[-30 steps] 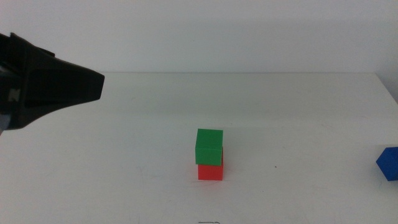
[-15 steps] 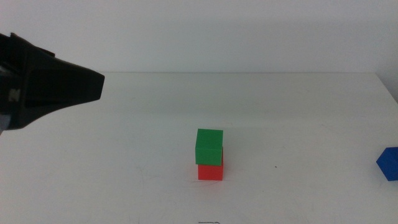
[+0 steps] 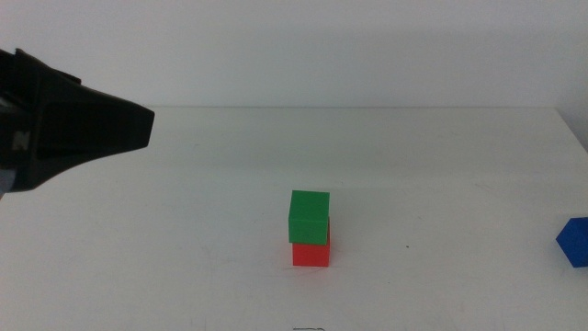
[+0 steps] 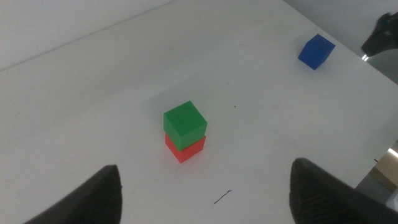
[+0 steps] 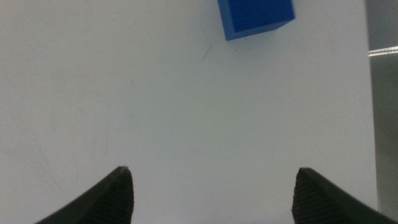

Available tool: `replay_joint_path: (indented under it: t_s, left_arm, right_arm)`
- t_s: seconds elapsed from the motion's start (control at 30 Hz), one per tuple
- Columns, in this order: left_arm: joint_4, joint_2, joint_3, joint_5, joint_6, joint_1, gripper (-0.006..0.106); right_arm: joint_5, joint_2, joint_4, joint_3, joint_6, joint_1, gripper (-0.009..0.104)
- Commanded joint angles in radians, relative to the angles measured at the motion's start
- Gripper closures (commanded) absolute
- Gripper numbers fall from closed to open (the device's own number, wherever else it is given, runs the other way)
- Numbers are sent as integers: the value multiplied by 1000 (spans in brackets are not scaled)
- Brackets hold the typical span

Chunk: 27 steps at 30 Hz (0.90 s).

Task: Stack red cubes first, then green, then blue cubes in a specific spot.

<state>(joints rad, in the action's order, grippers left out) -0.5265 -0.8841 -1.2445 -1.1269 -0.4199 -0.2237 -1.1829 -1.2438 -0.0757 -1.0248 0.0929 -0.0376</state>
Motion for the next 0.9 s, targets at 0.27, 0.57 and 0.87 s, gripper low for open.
replay_joint_path:
  t_s: [0.27, 0.57, 0.87]
  left_arm:
    - [-43, 3, -19, 54, 1, 3, 11]
    - [-43, 3, -19, 54, 1, 3, 11]
    - [-43, 3, -19, 54, 1, 3, 11]
  right_arm:
    - [14, -169, -18, -136, -176, -8, 24]
    - [27, -241, -34, -249, -219, -25, 15]
    - [100, -270, -66, -274, -222, -86, 15]
